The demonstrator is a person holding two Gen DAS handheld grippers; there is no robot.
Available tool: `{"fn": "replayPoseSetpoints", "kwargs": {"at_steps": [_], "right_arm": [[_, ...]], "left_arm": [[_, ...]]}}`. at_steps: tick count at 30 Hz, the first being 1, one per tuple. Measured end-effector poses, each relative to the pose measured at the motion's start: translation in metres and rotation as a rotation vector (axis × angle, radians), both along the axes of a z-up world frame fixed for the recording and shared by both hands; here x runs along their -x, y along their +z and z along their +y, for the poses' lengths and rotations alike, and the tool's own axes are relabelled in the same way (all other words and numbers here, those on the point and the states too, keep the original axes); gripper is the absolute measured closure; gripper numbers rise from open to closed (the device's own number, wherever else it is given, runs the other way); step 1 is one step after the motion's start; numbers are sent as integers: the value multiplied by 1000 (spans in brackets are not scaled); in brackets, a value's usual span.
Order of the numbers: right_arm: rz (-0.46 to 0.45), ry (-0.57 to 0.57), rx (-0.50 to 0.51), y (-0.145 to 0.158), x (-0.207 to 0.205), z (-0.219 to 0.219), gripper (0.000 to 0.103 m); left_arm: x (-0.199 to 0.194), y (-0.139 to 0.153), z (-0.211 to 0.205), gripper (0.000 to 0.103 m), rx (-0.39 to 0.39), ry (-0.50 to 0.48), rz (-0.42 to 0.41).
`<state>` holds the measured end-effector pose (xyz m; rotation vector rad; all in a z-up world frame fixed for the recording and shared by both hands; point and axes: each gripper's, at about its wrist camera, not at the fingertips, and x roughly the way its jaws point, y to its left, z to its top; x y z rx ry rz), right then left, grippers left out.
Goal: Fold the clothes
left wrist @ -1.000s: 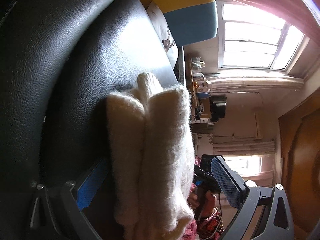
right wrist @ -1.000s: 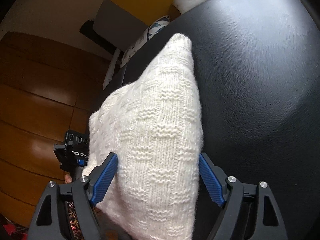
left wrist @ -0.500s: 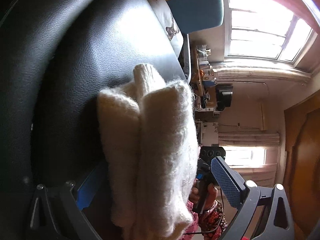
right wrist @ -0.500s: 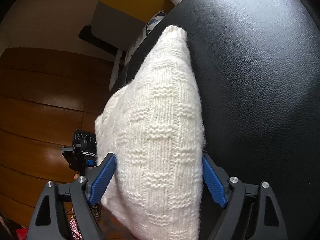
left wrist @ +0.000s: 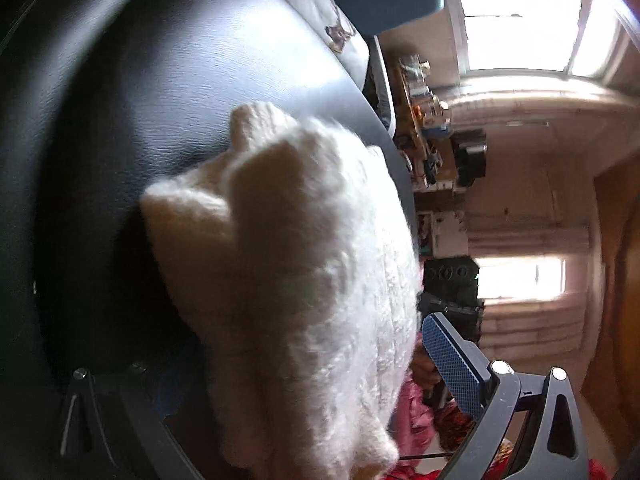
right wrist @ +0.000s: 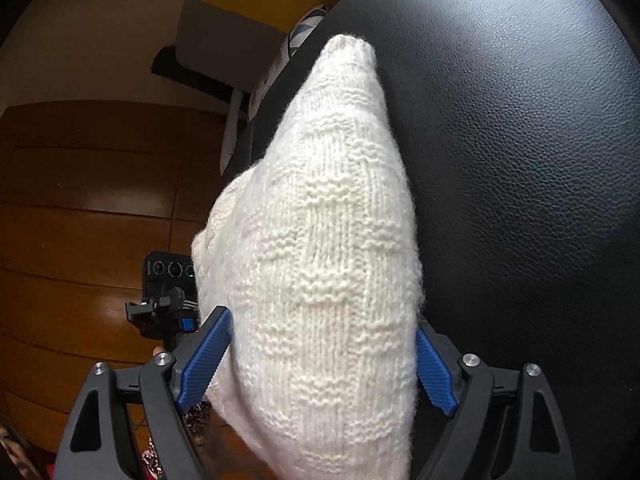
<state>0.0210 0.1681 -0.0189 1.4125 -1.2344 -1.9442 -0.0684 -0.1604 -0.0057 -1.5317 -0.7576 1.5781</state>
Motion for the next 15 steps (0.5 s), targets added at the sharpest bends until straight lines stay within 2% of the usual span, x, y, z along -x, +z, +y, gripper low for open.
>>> {"fn": "replayPoseSetpoints", "kwargs": {"at_steps": [7,11,15], "right_arm": [[-8,9,-9,0,5,-4,16],[7,9,-38,2,9,-8,19],[38,-1,-89,5,8,-14,28]], "left_arm": [[-17,0,-5,0,-19,-4,107],[-23,2,2,0,48,-11,164],[-22,7,24,0,112,-8,223]]}}
